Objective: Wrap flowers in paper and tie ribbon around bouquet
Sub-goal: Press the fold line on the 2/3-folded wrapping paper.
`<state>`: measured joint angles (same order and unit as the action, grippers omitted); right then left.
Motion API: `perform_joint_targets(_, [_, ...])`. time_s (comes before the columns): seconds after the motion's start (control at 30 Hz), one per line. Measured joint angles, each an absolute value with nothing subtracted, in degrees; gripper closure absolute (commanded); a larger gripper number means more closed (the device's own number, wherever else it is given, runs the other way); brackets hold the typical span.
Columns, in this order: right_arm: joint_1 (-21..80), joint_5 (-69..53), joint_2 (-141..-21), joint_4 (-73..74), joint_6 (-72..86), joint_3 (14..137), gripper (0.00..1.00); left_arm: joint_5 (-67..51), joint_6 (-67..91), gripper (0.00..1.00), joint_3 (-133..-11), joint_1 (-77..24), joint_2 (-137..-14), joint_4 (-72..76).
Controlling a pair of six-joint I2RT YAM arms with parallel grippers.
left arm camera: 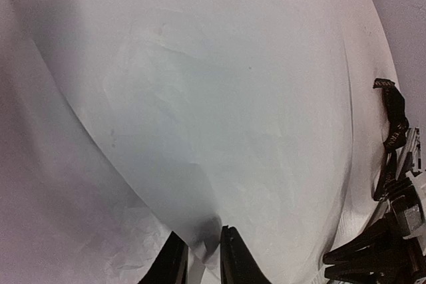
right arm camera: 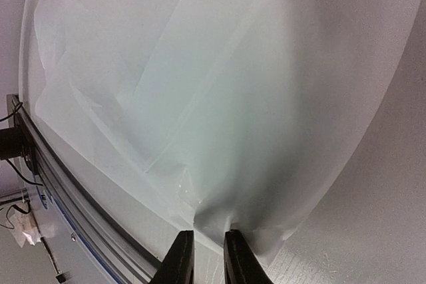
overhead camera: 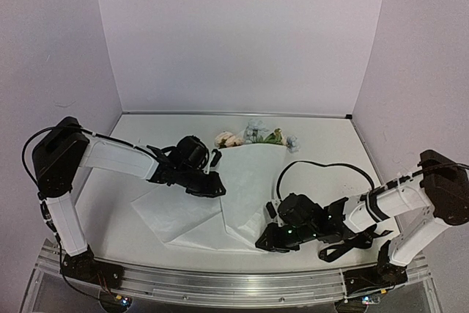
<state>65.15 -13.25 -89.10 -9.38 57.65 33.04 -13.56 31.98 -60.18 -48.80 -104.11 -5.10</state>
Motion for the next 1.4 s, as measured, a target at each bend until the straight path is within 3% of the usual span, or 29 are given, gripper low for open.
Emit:
perform_joint_targets(0.1, [65.3, -13.26, -89.17, -9.37, 57.8, 32.99, 0.85, -11.78, 31.67, 0.64, -60.12, -48.8, -102.02, -6.92])
perform_joint_targets(0.23, [65.36, -13.25, -89.17, -9.37, 58.05, 32.99, 0.85, -7.04, 31.34, 0.62, -59.44, -49.61, -95.14, -10.98])
perform_joint_targets(0.37, [65.55, -13.18, -89.35, -9.37, 58.32, 32.99, 0.85, -2.19, 31.31, 0.69, -59.63, -53.73, -89.7, -14.32])
perform_joint_targets(0.53, [65.71, -13.08, -89.47, -9.37, 58.62, 32.99, 0.85, -2.97, 31.36, 0.82, -59.64, -61.93, -91.71, -14.29])
perform_joint_targets(0.87, [65.78, -12.52, -89.47, -9.37, 58.85, 32.99, 0.85, -9.03, 33.48, 0.88, -58.62, -66.83, -102.62, -7.29])
perform_joint_targets(1.4, [60.51, -14.42, -89.47, -9.46, 61.54, 35.16, 0.84, -8.81, 35.6, 0.92, -54.24, -66.83, -105.41, -3.82])
